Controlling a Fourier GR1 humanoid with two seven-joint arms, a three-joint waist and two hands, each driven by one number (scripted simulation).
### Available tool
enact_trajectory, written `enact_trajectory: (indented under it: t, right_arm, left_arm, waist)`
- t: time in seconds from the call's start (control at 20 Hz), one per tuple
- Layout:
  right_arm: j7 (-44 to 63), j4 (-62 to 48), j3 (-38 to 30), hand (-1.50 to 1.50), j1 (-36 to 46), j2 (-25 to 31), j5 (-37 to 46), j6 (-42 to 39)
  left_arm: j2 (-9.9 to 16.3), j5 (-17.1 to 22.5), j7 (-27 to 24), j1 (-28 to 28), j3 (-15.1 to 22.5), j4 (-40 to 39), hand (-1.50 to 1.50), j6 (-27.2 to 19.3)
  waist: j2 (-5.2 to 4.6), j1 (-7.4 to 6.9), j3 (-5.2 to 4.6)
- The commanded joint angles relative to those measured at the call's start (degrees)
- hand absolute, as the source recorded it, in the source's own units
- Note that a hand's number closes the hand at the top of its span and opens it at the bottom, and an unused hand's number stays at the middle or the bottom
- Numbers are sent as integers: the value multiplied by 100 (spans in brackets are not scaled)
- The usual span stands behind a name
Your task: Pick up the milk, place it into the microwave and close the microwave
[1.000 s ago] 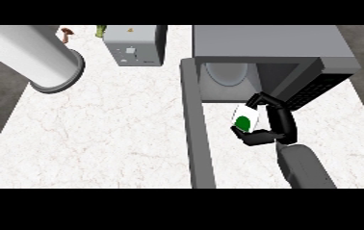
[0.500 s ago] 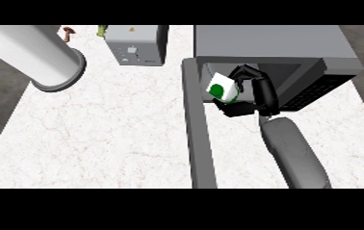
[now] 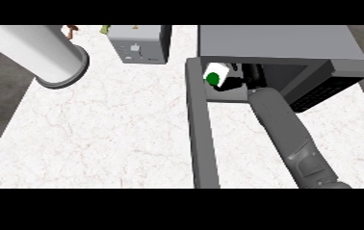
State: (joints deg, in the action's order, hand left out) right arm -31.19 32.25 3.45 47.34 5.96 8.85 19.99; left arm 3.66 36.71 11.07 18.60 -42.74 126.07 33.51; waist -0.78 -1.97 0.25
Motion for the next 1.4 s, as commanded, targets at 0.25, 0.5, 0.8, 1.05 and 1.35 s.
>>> enact_trajectory:
  t: [0.25, 0.5, 0.8, 1.05, 1.35]
  right_arm:
    - [-135, -1660, -459, 150, 1253, 140, 219, 778]
    - [-317, -1915, -559, 150, 1423, 300, 316, 1480]
    - [-482, -2268, -420, 150, 1609, 737, 607, 1849]
    - [-481, -2627, -287, 150, 1527, 776, 821, 2292]
    - [776, -3203, -171, -150, 1361, 1339, 1048, 3411]
  left_arm:
    - [-54, -32, 126, -90, 237, 111, -150, 17]
    - [39, -262, -5, -423, 267, -249, -150, 5]
    - [126, -86, 56, -398, 324, -158, -150, 100]
    - [253, -171, 30, -571, 291, -353, -150, 76]
    - [294, -445, -30, -722, 338, -435, -150, 90]
  waist:
    - [-66, -239, -14]
    - [-150, -305, -13]
    - [-225, -526, -6]
    - [-294, -621, -2]
    - [-378, -568, -26]
